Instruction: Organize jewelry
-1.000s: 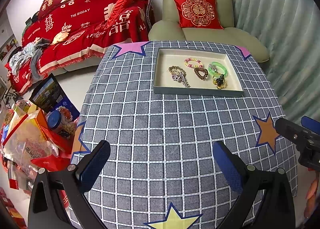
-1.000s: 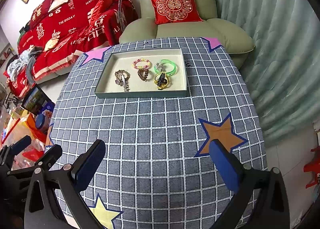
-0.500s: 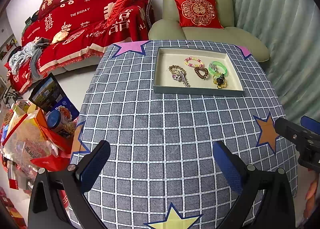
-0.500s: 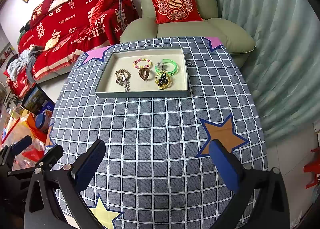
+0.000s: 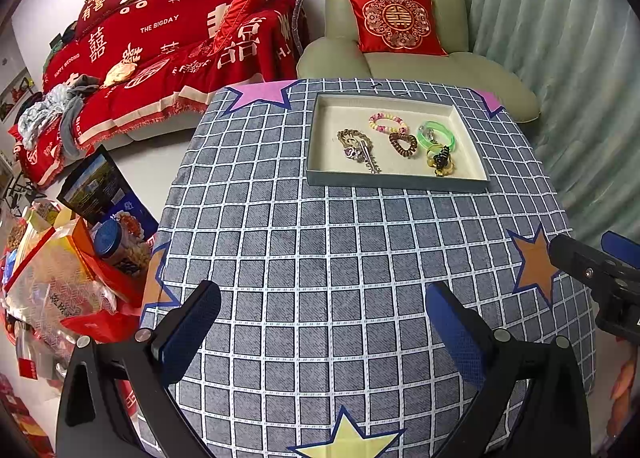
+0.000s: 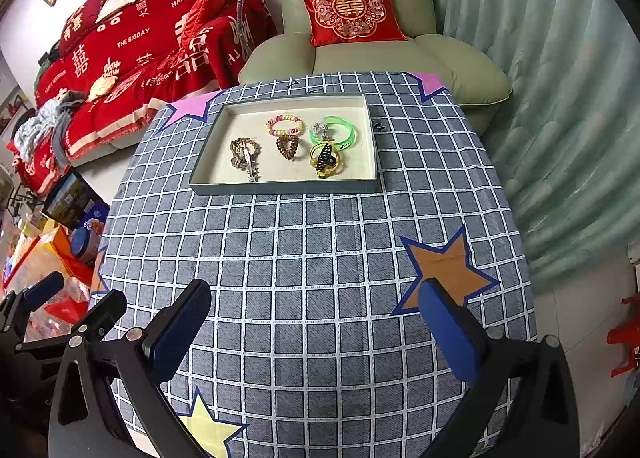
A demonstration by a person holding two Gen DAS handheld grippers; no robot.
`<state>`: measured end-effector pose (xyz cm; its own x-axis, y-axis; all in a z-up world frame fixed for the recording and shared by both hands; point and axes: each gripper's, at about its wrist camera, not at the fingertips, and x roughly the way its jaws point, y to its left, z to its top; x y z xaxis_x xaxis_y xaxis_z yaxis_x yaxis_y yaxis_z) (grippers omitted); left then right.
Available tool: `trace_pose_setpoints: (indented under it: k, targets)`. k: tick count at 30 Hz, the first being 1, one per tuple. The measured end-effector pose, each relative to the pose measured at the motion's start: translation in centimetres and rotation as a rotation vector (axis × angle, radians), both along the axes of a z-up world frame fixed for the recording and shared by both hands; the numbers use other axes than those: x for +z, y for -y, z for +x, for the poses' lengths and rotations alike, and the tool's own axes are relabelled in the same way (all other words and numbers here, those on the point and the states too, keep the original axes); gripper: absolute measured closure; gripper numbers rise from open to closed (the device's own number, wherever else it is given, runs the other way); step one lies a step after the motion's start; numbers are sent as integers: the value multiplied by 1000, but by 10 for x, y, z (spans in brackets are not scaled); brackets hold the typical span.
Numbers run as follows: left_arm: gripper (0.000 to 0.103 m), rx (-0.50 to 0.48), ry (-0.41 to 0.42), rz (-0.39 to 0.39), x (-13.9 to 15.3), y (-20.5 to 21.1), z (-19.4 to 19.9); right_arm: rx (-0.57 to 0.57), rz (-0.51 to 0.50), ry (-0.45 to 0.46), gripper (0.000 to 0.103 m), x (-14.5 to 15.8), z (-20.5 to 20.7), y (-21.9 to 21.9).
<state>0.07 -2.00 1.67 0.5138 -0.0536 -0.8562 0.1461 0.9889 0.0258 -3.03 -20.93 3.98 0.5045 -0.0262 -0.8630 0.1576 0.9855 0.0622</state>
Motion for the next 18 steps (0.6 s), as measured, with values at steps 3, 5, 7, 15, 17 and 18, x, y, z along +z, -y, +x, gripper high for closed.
trace_pose_setpoints:
  k: [3,5,7,15,17,18]
  targets:
    - [0,-1,0,0,0,0,0,0,0,0,0,0,0,0]
    - [0,-1,-1,0,0,0,0,0,0,1,0,0,0,0]
    - [0,-1,0,0,0,0,0,1,0,1,0,0,1,1]
    - [0,0,-1,1,-1,1,0,-3,2,-1,0,-1,0,-2]
    - [0,0,-2,1,-2,1,0,-3,1,0,0,-2,-1,-3]
    - [0,0,-2,1,-1,1,1,-2,1,-1,0,-2,0,-2]
